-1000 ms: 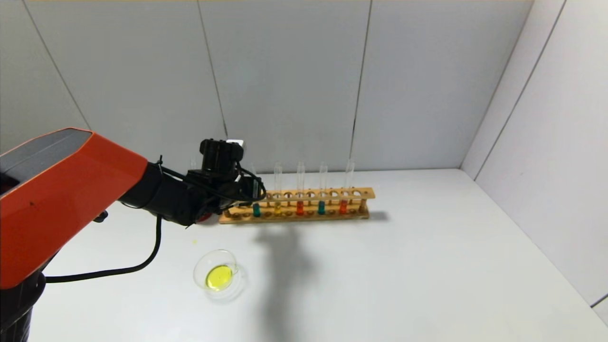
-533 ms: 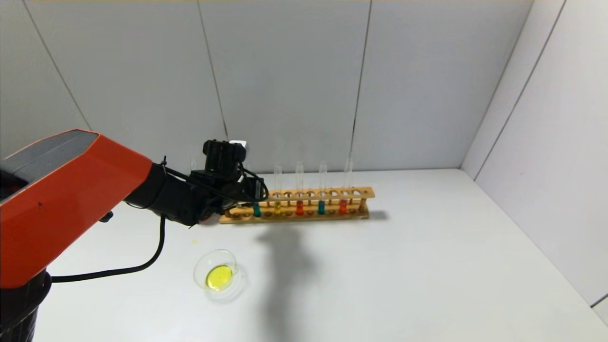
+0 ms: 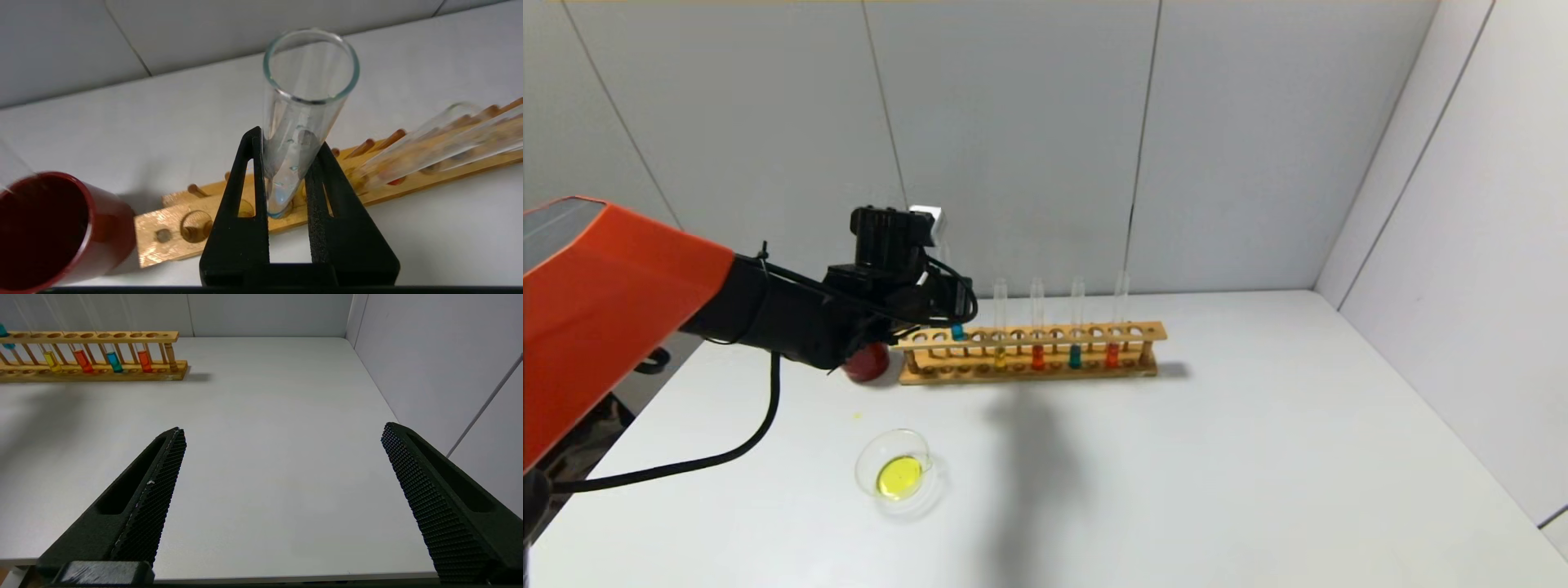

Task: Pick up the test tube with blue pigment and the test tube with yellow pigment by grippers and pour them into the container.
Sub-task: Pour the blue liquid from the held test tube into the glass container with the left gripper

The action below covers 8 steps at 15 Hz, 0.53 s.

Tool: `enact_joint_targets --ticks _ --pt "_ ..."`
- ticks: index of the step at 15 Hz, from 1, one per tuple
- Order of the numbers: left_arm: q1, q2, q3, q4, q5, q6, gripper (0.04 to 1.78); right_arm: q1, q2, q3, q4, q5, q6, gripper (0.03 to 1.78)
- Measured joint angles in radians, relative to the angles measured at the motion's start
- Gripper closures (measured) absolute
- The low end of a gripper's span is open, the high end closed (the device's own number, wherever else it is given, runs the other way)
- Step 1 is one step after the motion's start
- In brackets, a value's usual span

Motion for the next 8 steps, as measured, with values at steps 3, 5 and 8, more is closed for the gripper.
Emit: enact_joint_targets --ticks 3,5,8 --pt "0.002 -0.069 -0.008 0.004 0.003 0.036 1.51 0.0 0.0 0.0 0.0 0.0 0.0 0.06" --pt "-0.001 -0.111 -0.011 -0.003 0.003 0.042 1.51 0.0 0.0 0.0 0.0 0.0 0.0 0.06" --pt "0.003 -0.183 0.007 -0.004 0.001 0.06 1.51 0.0 0.0 0.0 0.0 0.0 0.0 0.06"
